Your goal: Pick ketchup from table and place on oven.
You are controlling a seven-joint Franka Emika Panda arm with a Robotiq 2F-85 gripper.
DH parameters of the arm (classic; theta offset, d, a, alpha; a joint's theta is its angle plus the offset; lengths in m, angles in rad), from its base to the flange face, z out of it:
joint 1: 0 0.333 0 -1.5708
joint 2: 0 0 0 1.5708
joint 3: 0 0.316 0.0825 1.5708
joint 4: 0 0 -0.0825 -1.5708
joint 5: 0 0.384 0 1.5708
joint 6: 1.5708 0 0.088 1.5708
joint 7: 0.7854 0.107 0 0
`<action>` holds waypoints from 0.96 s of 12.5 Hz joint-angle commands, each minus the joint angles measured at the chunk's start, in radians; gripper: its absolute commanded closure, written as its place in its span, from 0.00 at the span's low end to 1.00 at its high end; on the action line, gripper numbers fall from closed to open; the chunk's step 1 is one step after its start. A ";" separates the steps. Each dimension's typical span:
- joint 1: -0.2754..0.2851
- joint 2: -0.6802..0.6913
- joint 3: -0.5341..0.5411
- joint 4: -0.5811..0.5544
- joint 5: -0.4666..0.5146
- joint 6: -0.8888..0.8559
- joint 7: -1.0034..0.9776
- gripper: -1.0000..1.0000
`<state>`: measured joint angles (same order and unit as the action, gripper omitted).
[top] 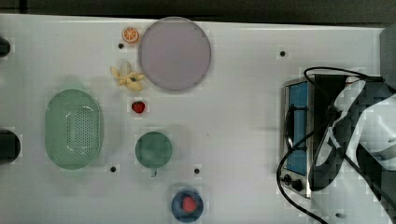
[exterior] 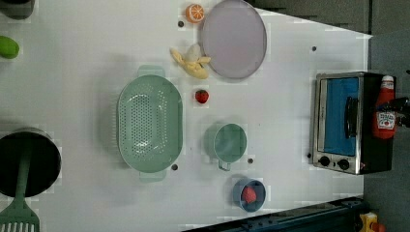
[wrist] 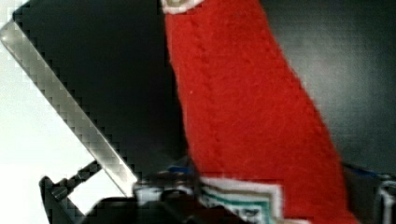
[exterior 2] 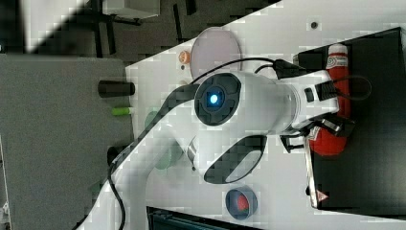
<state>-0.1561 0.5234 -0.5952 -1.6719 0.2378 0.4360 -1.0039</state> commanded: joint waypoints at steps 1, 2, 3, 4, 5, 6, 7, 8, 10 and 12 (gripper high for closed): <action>-0.002 -0.042 -0.027 0.016 -0.008 0.019 -0.019 0.00; -0.001 -0.057 -0.028 0.023 -0.009 0.017 -0.020 0.00; 0.004 -0.084 -0.025 0.034 -0.012 0.012 -0.020 0.00; 0.011 -0.113 -0.030 0.044 -0.045 0.011 -0.020 0.00; 0.014 -0.148 -0.029 0.054 -0.071 -0.002 -0.019 0.00; 0.020 -0.184 -0.027 0.067 -0.087 -0.023 -0.019 0.00; 0.023 -0.219 -0.028 0.084 -0.099 -0.045 -0.014 0.00; 0.027 -0.256 -0.027 0.103 -0.101 -0.076 -0.014 0.00; 0.046 -0.329 -0.023 0.139 -0.145 -0.196 0.007 0.00; 0.088 -0.398 0.016 0.161 -0.156 -0.355 0.158 0.00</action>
<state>-0.1082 0.1490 -0.5981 -1.5078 0.0955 0.1321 -0.9292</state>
